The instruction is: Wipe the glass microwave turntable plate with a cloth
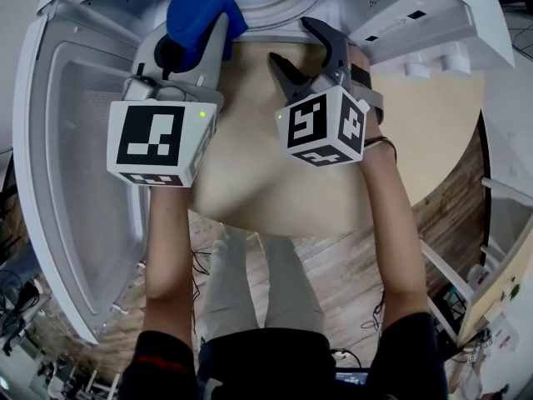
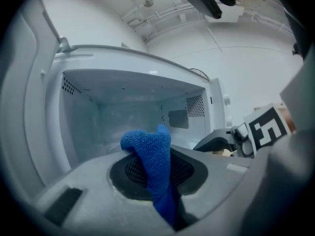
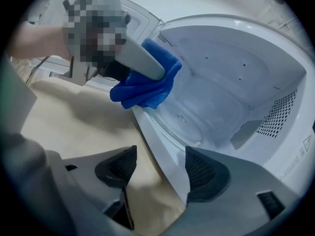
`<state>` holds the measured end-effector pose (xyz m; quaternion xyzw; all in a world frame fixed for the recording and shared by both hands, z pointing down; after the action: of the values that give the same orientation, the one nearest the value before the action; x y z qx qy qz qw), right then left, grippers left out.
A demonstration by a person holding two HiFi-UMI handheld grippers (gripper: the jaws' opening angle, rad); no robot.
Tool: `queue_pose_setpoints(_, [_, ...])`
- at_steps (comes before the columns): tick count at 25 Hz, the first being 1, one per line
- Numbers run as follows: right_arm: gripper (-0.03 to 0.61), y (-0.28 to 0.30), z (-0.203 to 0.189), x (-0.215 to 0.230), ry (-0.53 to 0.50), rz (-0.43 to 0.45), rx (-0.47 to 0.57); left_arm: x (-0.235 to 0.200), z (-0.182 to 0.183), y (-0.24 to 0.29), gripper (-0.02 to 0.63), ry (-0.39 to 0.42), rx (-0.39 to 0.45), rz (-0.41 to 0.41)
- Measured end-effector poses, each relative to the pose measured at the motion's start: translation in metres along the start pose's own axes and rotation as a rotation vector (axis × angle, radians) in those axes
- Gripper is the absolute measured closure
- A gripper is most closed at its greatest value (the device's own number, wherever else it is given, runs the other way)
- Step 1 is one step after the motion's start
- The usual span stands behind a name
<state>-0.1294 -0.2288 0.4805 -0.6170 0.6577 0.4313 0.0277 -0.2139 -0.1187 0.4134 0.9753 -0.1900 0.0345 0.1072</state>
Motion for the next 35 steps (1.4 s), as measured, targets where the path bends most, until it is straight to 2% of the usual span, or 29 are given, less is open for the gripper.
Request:
queue_pose_setpoints(3, [0.290, 0.000, 0.000, 0.000, -0.003, -0.001, 0.000, -0.007, 0.003, 0.009, 0.560, -0.063, -0.010, 0.014])
queue_pose_setpoints(7, [0.290, 0.000, 0.000, -0.001, -0.003, 0.004, 0.001, -0.017, 0.005, 0.021, 0.560, -0.053, -0.028, 0.041])
queue_pose_setpoints(9, [0.290, -0.001, 0.000, 0.000, -0.004, 0.003, 0.000, -0.020, 0.006, 0.028, 0.560, -0.016, -0.026, 0.065])
queue_pose_setpoints(15, [0.290, -0.001, 0.000, 0.000, -0.005, -0.001, -0.001, -0.012, 0.003, 0.051, 0.560, 0.189, -0.077, 0.097])
queue_pose_setpoints(19, [0.290, -0.001, 0.000, -0.001, -0.007, -0.002, -0.001, -0.011, 0.002, 0.058, 0.560, 0.247, -0.101, 0.090])
queue_pose_setpoints(29, [0.291, 0.000, 0.001, 0.000, -0.004, -0.002, -0.001, 0.000, 0.001, 0.072, 0.560, 0.314, -0.139, -0.014])
queue_pose_setpoints(35, [0.291, 0.000, 0.000, 0.000, -0.004, -0.002, -0.002, 0.016, 0.004, 0.083, 0.560, 0.295, -0.124, -0.076])
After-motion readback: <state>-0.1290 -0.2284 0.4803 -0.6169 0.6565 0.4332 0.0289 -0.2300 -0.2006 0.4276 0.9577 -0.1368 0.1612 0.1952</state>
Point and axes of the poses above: the fingertips, and each gripper's own axes: y forward along the fingers, x to its right, z out of its top, the point moved 7 cm from there along -y, backward along the fingers, and after that the axes turned 1 degree about -y, right-handed, at the moved point
